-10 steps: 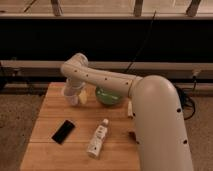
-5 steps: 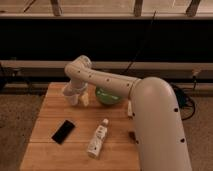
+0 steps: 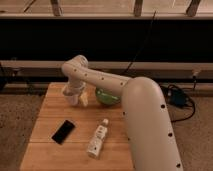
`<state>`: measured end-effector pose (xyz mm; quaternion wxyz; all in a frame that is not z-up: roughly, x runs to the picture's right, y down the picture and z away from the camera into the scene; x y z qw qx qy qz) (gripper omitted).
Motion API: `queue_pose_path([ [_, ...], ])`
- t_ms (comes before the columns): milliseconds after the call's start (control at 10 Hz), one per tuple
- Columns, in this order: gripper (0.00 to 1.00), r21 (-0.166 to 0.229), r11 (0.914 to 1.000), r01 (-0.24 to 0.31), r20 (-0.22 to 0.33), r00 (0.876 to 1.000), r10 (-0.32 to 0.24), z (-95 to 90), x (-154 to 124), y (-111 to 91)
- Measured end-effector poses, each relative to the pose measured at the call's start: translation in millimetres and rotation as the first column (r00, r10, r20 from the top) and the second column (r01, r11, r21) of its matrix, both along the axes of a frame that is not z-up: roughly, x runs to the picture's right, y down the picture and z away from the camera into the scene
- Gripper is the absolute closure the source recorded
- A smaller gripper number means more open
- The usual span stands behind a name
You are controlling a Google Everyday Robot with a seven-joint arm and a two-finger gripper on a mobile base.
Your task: Pick up the ceramic cup
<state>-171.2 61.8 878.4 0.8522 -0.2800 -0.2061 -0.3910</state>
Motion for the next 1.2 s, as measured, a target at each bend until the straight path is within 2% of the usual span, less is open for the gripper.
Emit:
queue_pose_path([
  [400, 0.21, -0.027, 0.9993, 0.026, -0.01, 1.0, -0.027, 10.5, 2, 6],
  [600, 0.36, -0.03, 0.9991, 0.03, -0.014, 0.999, -0.03, 11.9, 6, 8],
  [700, 0.49, -0.027, 0.9993, 0.026, -0.015, 1.0, -0.027, 12.8, 6, 9],
  [800, 0.56, -0.025, 0.9996, 0.015, -0.014, 1.0, -0.015, 12.4, 6, 9],
  [900, 0.62, -0.024, 0.9997, 0.009, -0.016, 1.0, -0.009, 12.7, 9, 9],
  [1100, 0.63, -0.027, 0.9993, 0.026, -0.017, 1.0, -0.026, 12.4, 13, 4],
  [1200, 0.68, -0.026, 0.9994, 0.024, -0.017, 1.0, -0.025, 10.5, 13, 4],
])
